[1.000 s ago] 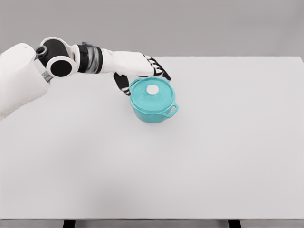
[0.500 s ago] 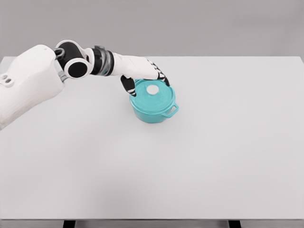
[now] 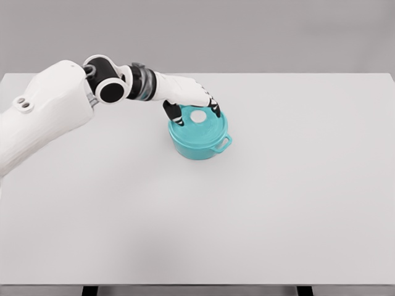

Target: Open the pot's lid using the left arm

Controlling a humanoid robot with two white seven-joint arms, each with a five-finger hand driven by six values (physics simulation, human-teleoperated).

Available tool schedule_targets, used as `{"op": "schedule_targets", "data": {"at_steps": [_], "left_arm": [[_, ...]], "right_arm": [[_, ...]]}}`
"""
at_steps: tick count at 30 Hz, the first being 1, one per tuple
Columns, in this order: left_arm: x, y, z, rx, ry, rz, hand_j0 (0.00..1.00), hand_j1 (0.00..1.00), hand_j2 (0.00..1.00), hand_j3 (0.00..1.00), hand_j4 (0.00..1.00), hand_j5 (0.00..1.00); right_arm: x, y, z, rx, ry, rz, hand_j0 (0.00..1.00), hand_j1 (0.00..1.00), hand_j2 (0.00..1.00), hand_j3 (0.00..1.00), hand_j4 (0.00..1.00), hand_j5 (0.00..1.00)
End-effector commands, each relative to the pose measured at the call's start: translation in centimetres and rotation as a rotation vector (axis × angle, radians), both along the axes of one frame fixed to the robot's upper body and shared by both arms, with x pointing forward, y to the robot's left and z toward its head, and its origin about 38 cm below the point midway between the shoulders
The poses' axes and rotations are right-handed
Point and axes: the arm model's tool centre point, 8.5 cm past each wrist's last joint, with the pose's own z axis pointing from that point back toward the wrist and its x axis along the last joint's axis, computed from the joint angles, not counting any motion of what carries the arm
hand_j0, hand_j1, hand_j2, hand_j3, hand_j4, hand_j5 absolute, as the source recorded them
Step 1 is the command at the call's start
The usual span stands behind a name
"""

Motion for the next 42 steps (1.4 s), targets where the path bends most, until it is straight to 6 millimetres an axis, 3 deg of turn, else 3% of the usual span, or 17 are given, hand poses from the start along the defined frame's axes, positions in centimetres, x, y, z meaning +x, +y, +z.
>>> {"op": "schedule_targets", "data": {"at_steps": [1,12,20,30,38,41,42], "left_arm": [[-0.1,-0.2,-0.1,-0.001,0.003,-0.004,0.83,0.83,0.83,0.83,0.83,0.83],[-0.1,-0.3,-0.2,0.002,0.004,-0.01,0.7,0.7,0.7,0.7,0.7,0.7],[-0.3,-0.4,-0.3,0.006,0.006,-0.019,0.54,0.54,0.54,0.54,0.54,0.54],[-0.1,0.6,-0.3,0.012,0.004,-0.005,0.46,0.46,0.46,0.46,0.46,0.46],[0.1,5.9,2.2,0.045,-0.051,0.004,0.41,0.41,0.41,0.41,0.41,0.41],[0.0,9.1,2.5,0.07,-0.06,0.028,0.41,0.41,0.41,0.41,0.41,0.41],[-0.1,11.0,2.5,0.086,-0.06,0.047,0.41,0.41,0.41,0.41,0.41,0.41]], "right_arm": [[0.0,0.0,0.0,0.0,0.0,0.0,1.0,1.0,1.0,1.0,1.0,1.0],[0.0,0.0,0.0,0.0,0.0,0.0,1.0,1.0,1.0,1.0,1.0,1.0],[0.0,0.0,0.0,0.0,0.0,0.0,1.0,1.0,1.0,1.0,1.0,1.0],[0.0,0.0,0.0,0.0,0.0,0.0,1.0,1.0,1.0,1.0,1.0,1.0],[0.0,0.0,0.0,0.0,0.0,0.0,1.0,1.0,1.0,1.0,1.0,1.0],[0.0,0.0,0.0,0.0,0.0,0.0,1.0,1.0,1.0,1.0,1.0,1.0],[0.0,0.0,0.0,0.0,0.0,0.0,1.0,1.0,1.0,1.0,1.0,1.0]]}}
